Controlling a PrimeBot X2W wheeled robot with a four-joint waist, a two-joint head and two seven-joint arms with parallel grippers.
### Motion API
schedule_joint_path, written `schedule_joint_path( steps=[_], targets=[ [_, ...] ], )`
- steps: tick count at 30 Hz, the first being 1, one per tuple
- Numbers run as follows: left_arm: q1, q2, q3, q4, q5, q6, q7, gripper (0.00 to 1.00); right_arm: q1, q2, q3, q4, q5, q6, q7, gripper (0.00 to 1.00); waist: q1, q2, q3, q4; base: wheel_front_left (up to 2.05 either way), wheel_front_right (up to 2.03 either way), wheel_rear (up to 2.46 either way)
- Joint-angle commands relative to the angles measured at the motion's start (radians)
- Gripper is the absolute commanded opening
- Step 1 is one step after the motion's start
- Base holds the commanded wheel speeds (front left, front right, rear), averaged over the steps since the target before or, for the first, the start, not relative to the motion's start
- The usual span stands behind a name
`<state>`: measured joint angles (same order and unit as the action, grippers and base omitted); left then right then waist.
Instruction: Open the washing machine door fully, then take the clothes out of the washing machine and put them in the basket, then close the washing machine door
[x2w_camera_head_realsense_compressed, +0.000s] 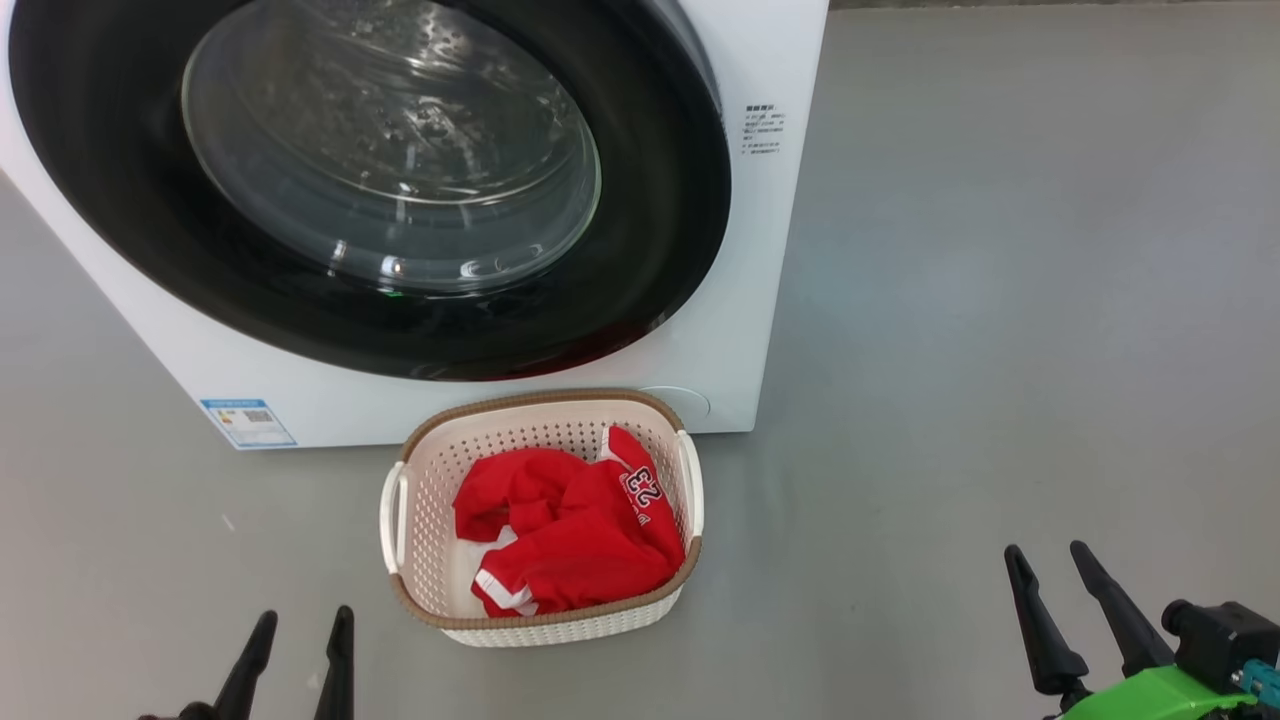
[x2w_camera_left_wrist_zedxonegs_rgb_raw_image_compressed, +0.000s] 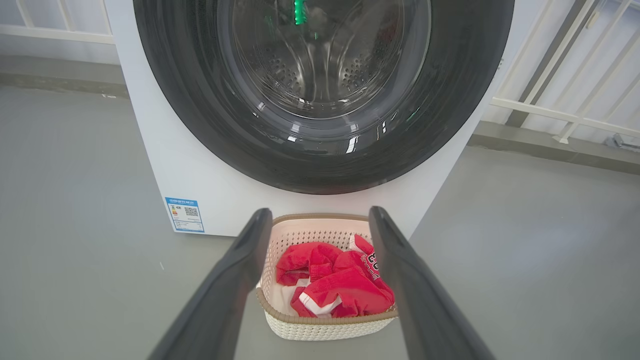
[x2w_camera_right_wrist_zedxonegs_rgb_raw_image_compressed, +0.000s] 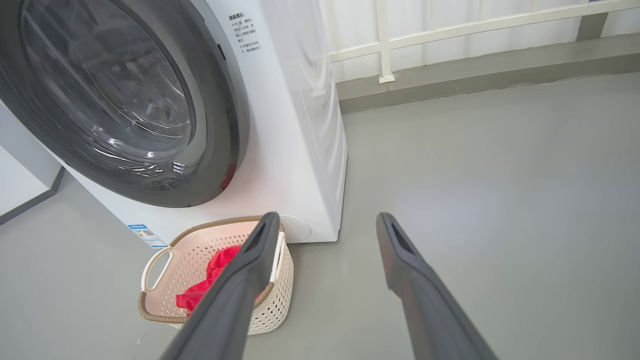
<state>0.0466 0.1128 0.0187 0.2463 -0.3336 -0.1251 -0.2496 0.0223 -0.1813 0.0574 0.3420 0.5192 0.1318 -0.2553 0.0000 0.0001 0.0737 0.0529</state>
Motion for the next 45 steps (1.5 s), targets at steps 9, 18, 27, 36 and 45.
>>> schedule_joint_path(
  steps=[9, 18, 27, 36, 45],
  targets=[
    [0.033, 0.017, 0.05, -0.034, 0.01, -0.006, -0.012, 1.0, 0.062, -0.009, -0.007, -0.042, -0.022, -0.001, -0.006, 1.0, 0.0, -0.0001, -0.036, -0.023, 0.0, 0.0, 0.0],
    [0.039, 0.018, 0.052, -0.036, 0.009, -0.006, -0.012, 1.0, 0.092, -0.002, -0.031, -0.051, -0.026, -0.001, -0.006, 1.0, 0.0, -0.0001, -0.047, -0.021, 0.0, 0.0, 0.0],
    [0.043, 0.017, 0.049, -0.038, 0.01, -0.006, -0.012, 1.0, 0.096, 0.001, -0.033, -0.055, -0.029, -0.001, -0.006, 1.0, 0.0, -0.0001, -0.053, -0.013, 0.0, 0.0, 0.0],
    [0.042, 0.015, 0.04, -0.029, 0.001, -0.006, -0.012, 1.0, 0.095, 0.0, -0.027, -0.054, -0.026, -0.001, -0.006, 1.0, 0.0, -0.0001, -0.056, -0.006, 0.0, 0.0, 0.0],
    [0.052, -0.028, 0.002, 0.046, -0.03, 0.001, 0.012, 0.0, 0.096, 0.053, -0.041, 0.021, 0.0, 0.0, 0.009, 0.0, 0.0002, -0.0001, -0.056, -0.007, 0.0, 0.0, 0.0]
  ],
)
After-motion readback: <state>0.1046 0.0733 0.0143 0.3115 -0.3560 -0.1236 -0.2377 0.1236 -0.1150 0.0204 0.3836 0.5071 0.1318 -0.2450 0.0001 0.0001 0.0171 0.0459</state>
